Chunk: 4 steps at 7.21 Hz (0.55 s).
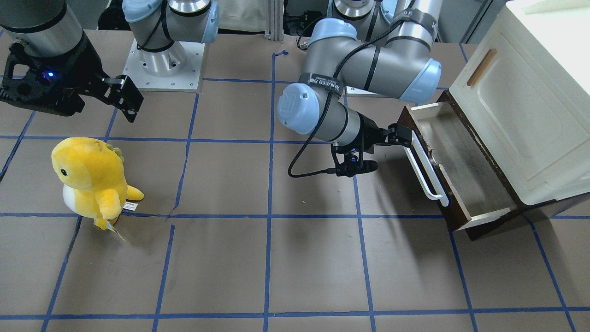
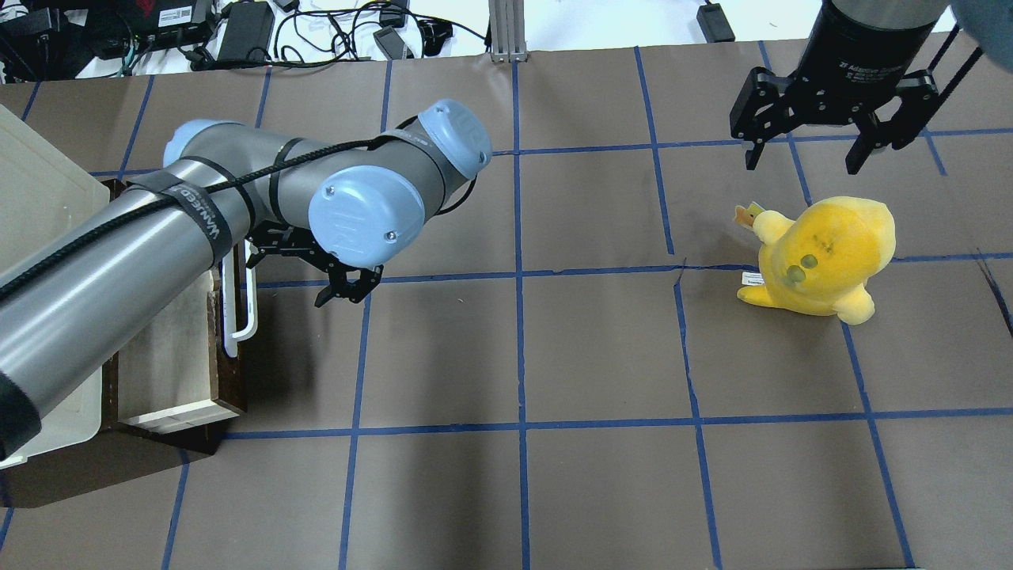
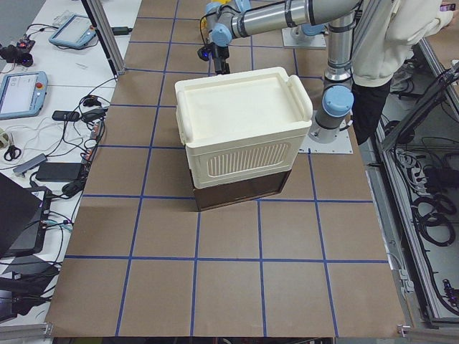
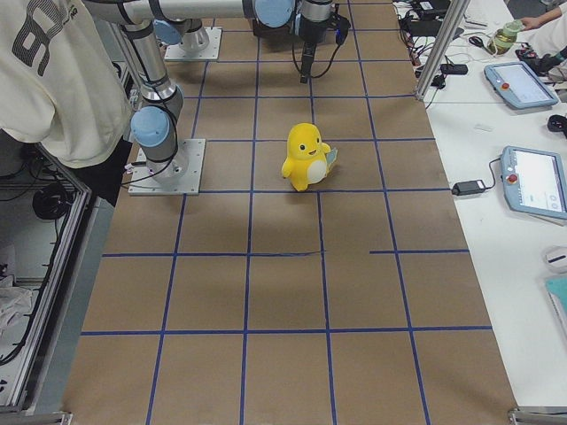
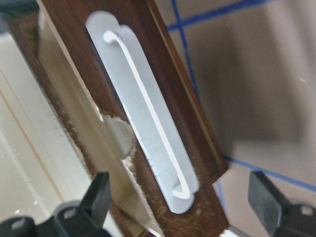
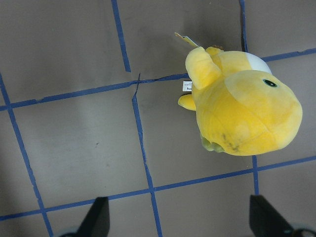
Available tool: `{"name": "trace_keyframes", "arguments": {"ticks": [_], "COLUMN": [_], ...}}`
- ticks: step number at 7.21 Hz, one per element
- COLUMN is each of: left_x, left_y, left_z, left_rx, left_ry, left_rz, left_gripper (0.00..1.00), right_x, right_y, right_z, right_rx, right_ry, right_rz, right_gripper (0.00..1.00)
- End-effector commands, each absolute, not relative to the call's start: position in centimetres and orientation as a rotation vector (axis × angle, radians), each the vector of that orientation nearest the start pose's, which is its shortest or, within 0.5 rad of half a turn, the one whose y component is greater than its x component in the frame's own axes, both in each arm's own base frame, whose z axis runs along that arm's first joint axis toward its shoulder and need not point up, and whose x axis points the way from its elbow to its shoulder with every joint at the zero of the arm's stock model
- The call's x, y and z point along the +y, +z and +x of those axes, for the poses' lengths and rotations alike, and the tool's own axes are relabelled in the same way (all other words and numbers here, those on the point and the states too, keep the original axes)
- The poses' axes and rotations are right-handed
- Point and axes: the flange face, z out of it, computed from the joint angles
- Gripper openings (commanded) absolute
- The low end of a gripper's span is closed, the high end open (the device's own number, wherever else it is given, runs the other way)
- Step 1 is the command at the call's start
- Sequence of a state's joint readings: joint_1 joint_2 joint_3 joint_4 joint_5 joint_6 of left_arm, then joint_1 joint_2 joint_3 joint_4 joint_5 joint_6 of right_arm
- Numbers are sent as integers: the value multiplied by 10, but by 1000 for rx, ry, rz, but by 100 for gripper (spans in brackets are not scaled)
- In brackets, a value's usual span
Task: Pull drawer sideways
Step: 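Open the left gripper and lift it away from the handle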
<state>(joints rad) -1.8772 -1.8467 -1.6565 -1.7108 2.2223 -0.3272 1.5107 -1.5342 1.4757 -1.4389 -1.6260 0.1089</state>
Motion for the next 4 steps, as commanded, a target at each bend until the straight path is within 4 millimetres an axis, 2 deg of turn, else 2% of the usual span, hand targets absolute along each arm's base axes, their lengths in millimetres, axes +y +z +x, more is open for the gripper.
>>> {"name": "trace_keyframes", "arguments": {"ticks": [1, 2, 3, 4], "left_x": [-459, -447, -442, -441], "left_y": [413, 446, 475, 496], "left_z": [-245, -240, -221, -207], "left_rx": [2736, 2917, 2985, 3092], "left_ry": [254, 220, 154, 110], "left_rz": [153, 68, 0, -54], "left_gripper": [100, 100, 100, 100], "right_x": [-506, -506, -506, -506], "right_y": [504, 504, 504, 504], "right_z": [98, 98, 98, 98], "right_rx": [3185, 3185, 3185, 3185], "right_ry": [116, 116, 116, 116], "right_rz": [266, 266, 266, 266], "right_gripper": [100, 100, 100, 100]}}
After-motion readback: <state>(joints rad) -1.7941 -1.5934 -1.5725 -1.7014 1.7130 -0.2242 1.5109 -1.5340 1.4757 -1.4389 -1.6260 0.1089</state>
